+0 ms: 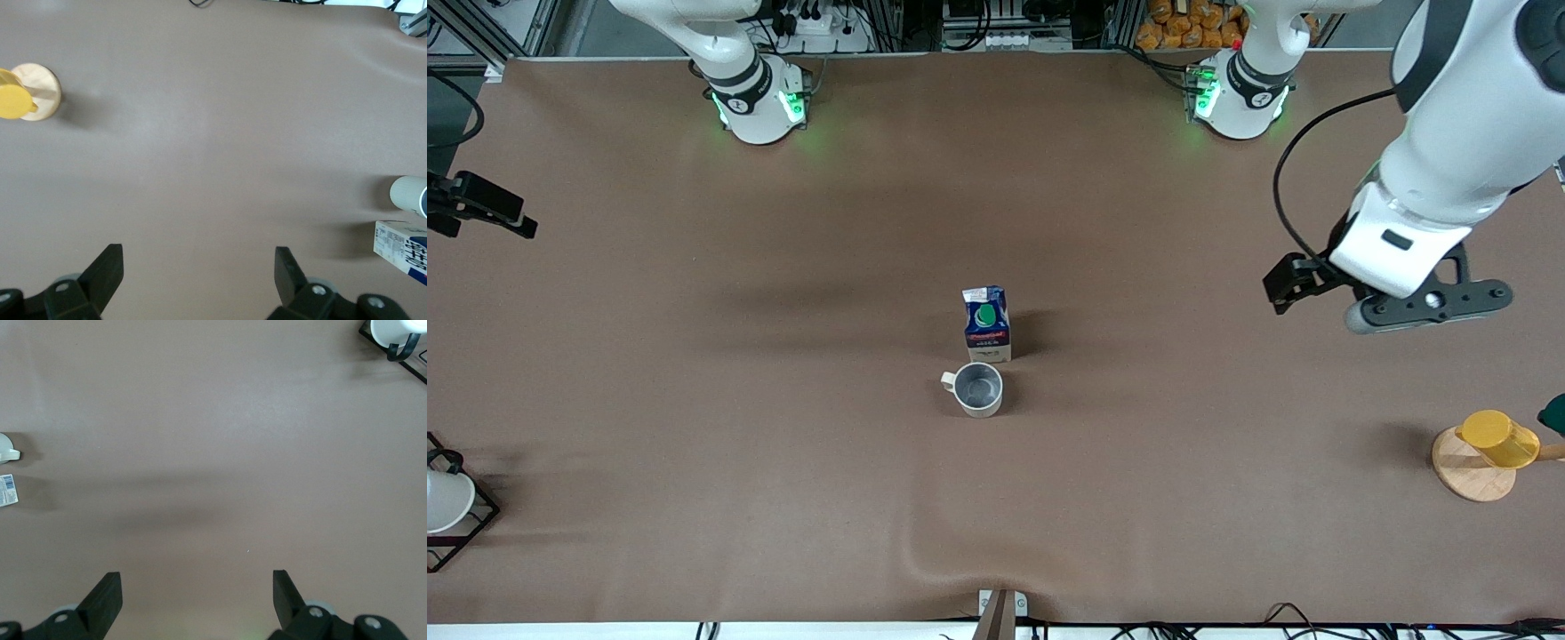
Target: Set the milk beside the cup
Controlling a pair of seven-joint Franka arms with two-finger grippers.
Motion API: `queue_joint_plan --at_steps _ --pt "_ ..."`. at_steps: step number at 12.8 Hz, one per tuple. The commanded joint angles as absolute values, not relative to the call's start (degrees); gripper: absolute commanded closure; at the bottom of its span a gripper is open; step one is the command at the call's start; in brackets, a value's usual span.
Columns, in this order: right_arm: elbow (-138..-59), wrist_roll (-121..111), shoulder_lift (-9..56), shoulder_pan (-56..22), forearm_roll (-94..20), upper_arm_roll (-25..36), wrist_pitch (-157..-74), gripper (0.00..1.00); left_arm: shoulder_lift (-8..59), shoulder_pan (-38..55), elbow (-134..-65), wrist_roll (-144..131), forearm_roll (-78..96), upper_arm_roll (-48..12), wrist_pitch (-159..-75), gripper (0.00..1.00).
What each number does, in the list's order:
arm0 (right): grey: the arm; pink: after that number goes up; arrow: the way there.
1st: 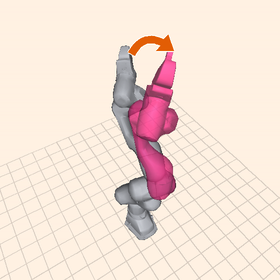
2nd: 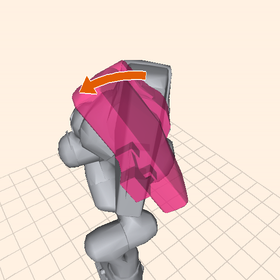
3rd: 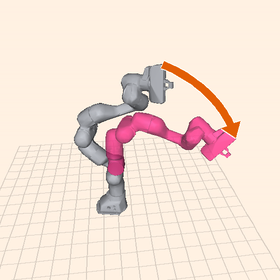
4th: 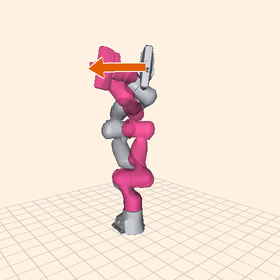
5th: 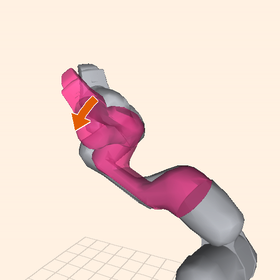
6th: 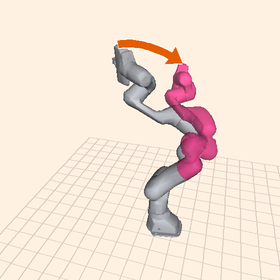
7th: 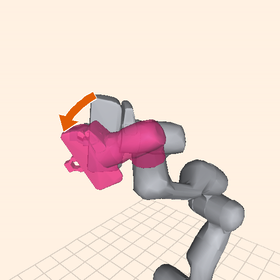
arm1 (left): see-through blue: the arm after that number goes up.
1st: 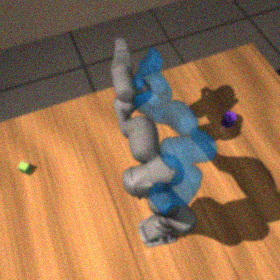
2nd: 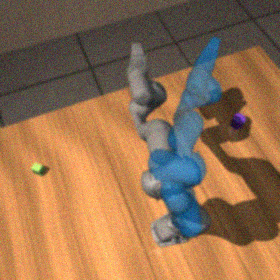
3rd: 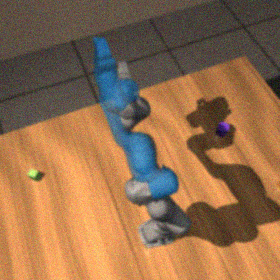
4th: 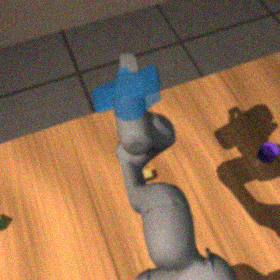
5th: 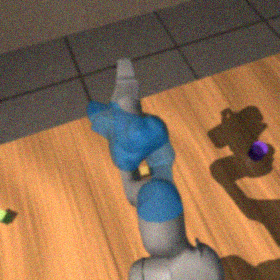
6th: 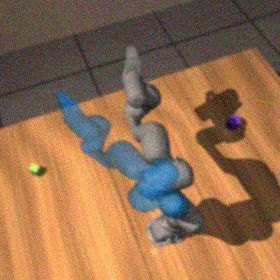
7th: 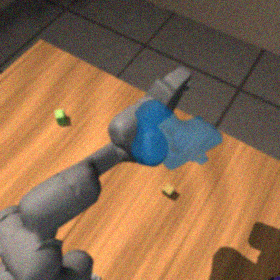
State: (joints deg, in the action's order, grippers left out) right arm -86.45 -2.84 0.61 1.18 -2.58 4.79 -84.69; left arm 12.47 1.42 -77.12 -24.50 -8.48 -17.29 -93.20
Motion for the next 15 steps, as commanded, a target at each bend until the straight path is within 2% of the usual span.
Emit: queue_joint_plan --at_steps 1,6,8,9,10,13,14,15 --pt "-86.31 -2.29 0.09 2.46 -3.52 3.87 -84.02 0.0 9.93 -0.43 -79.1 -22.59 -8.09 -17.75 -91.33 0.0" --pt "-86.31 -2.28 0.09 2.72 -3.69 3.96 -84.11 0.0 8.7 -1.23 -79.1 -22.5 -6.43 -17.76 -90.88 0.0" --pt "-86.22 -2.29 0.09 2.72 -3.69 3.96 -84.11 0.0 7.74 -4.47 -79.36 -19.62 -3.19 -17.93 -90.18 0.0" --pt "-86.31 -2.29 0.09 2.72 -3.69 3.96 -84.11 0.0 7.47 -3.79 -79.45 -18.64 -2.21 -17.06 -89.31 0.0" --pt "-86.22 -2.29 0.09 2.72 -3.69 3.96 -84.11 0.0 6.95 -0.99 -79.71 -18.55 -2.2 -13.74 -89.21 0.0" --pt "-86.05 -2.29 -0.09 2.72 -3.52 4.13 -84.02 0.0 0.56 6.83 -88.2 -18.46 -1.76 -4.16 -90.08 0.0" --pt "-85.35 -2.37 0.09 2.9 -3.43 4.04 -84.02 0.0 -2.17 6.86 -92.77 -18.28 -1.24 -3.17 -92.35 0.0" --pt "-85.08 -2.29 0.09 3.07 -3.43 4.04 -84.02 0.0 -2.72 6.59 -93.94 -17.24 -0.97 -3.08 -93.16 0.0"
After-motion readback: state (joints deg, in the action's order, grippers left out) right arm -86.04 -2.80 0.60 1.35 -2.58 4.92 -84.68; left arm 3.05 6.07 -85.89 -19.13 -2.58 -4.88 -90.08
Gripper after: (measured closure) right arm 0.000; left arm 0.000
